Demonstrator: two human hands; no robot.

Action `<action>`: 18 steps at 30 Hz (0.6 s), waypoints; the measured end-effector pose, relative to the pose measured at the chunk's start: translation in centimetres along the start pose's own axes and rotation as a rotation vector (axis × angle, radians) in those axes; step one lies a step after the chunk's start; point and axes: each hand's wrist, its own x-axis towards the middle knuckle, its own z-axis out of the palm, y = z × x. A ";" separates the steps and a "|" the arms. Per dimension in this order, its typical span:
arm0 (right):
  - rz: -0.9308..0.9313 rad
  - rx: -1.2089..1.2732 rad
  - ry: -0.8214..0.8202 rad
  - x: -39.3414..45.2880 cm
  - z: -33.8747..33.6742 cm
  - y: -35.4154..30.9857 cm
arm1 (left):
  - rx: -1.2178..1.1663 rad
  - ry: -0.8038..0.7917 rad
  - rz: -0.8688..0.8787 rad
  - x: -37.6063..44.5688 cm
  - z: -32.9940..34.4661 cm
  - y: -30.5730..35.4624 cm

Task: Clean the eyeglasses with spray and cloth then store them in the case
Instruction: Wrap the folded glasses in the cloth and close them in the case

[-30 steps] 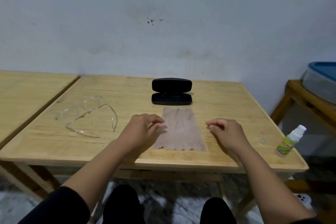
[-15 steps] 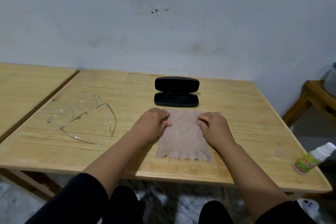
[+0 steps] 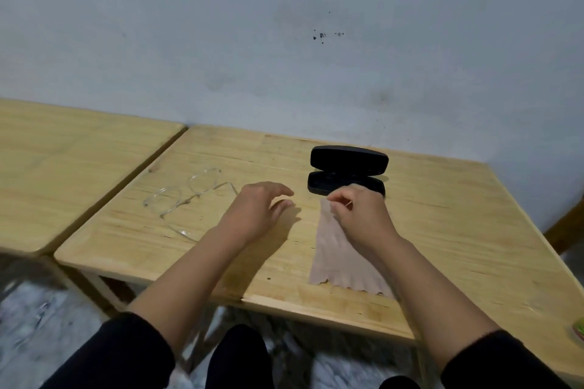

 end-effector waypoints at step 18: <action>-0.225 0.154 -0.284 4.7 11.3 -8.8 | 0.221 0.168 -0.049 -10.0 -9.4 -11.4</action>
